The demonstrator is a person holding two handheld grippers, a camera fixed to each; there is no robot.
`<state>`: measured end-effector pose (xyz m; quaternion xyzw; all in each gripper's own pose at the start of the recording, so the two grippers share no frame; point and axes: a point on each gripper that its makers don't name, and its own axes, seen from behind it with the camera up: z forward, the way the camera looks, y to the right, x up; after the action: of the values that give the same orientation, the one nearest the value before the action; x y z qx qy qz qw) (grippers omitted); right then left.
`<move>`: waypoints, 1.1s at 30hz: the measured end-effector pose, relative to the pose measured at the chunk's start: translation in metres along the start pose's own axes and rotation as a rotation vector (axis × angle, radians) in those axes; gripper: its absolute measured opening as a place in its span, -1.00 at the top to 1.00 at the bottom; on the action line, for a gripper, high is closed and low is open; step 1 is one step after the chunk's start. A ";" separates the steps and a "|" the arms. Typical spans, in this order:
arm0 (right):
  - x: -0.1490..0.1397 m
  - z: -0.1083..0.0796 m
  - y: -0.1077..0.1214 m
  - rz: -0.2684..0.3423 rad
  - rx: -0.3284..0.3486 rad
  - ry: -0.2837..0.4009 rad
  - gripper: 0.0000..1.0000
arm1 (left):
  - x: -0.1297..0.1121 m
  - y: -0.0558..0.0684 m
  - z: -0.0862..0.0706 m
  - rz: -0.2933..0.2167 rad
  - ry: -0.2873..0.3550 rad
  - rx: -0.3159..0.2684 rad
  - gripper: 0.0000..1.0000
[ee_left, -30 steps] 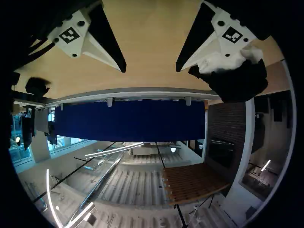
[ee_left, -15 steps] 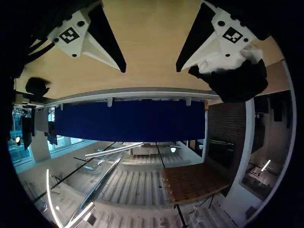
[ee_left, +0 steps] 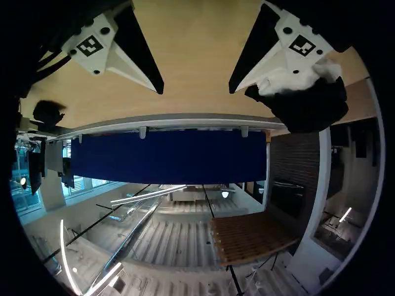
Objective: Fold towel
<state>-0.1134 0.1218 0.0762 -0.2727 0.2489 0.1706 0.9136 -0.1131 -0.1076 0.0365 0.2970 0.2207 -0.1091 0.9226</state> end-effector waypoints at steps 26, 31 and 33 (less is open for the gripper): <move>0.001 -0.009 -0.006 -0.033 0.016 0.030 -1.00 | -0.001 0.001 0.001 0.000 0.000 0.000 -0.96; 0.002 -0.009 -0.007 -0.033 0.016 0.030 -1.00 | -0.001 0.001 0.001 0.000 0.000 0.000 -0.96; 0.002 -0.009 -0.007 -0.033 0.016 0.030 -1.00 | -0.001 0.001 0.001 0.000 0.000 0.000 -0.96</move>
<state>-0.1123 0.1114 0.0713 -0.2717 0.2593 0.1495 0.9147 -0.1132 -0.1074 0.0387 0.2971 0.2209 -0.1090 0.9225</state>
